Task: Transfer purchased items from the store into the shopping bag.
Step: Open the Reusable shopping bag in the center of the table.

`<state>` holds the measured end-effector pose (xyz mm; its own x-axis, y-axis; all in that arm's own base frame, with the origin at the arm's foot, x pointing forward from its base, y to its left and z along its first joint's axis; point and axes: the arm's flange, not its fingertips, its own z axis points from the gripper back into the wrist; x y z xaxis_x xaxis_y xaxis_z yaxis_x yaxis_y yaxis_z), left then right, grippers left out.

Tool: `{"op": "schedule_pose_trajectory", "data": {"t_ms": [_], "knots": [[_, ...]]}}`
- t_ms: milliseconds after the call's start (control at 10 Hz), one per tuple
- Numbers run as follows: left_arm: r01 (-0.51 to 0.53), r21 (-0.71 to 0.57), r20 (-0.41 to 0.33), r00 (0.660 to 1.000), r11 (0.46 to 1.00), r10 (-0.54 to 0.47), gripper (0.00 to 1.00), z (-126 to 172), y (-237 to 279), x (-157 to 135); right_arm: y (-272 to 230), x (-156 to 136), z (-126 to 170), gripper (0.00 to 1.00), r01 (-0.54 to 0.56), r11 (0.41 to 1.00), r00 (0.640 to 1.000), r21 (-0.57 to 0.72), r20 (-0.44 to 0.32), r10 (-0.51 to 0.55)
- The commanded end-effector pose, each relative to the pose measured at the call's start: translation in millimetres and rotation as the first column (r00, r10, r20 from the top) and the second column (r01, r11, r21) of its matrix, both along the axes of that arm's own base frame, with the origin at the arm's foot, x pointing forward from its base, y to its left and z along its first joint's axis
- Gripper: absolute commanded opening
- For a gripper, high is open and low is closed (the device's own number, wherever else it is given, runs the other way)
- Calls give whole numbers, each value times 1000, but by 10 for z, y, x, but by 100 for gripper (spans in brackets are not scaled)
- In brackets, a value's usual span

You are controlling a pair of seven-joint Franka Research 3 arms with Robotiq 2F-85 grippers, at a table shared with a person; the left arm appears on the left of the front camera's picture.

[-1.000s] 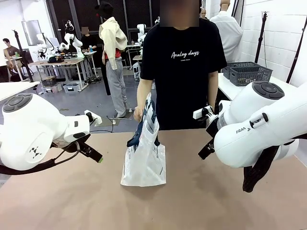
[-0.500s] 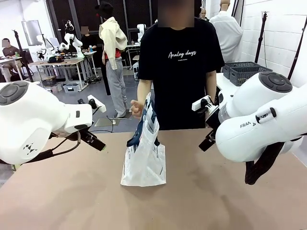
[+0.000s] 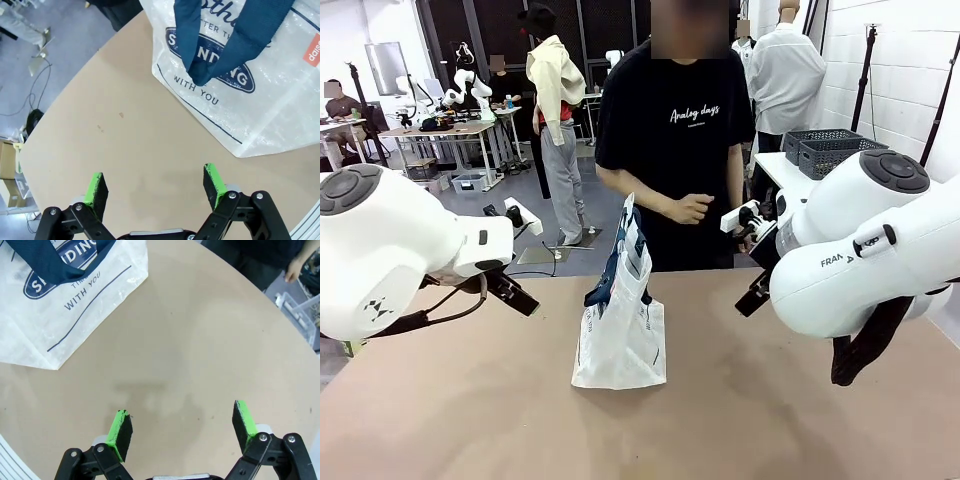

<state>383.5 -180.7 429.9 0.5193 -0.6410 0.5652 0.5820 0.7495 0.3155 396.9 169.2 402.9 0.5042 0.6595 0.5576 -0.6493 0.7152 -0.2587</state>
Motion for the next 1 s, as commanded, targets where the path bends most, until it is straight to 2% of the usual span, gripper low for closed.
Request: {"op": "schedule_pose_trajectory", "data": {"t_ms": [0,400,500,700,800,900], "knots": [[2,-20,10,1000,1000,-2,100,-12,-27,12,12,8,-21,100,1,1000,1000,4,2,-1],[0,-4,0,1000,1000,0,100,-1,2,3,0,0,0,100,0,1000,1000,0,0,0],[53,-6,-94,994,999,-53,100,137,33,17,-16,68,97,100,-29,998,999,59,-41,32],[159,-57,-265,949,986,-168,100,469,81,54,4,144,301,100,-68,993,989,101,-126,81],[175,-102,-339,919,979,-199,100,591,83,111,23,194,409,100,-74,989,981,127,-168,95],[108,-104,-358,923,989,-138,100,719,67,225,26,265,520,100,-46,994,981,97,-183,64]]}}
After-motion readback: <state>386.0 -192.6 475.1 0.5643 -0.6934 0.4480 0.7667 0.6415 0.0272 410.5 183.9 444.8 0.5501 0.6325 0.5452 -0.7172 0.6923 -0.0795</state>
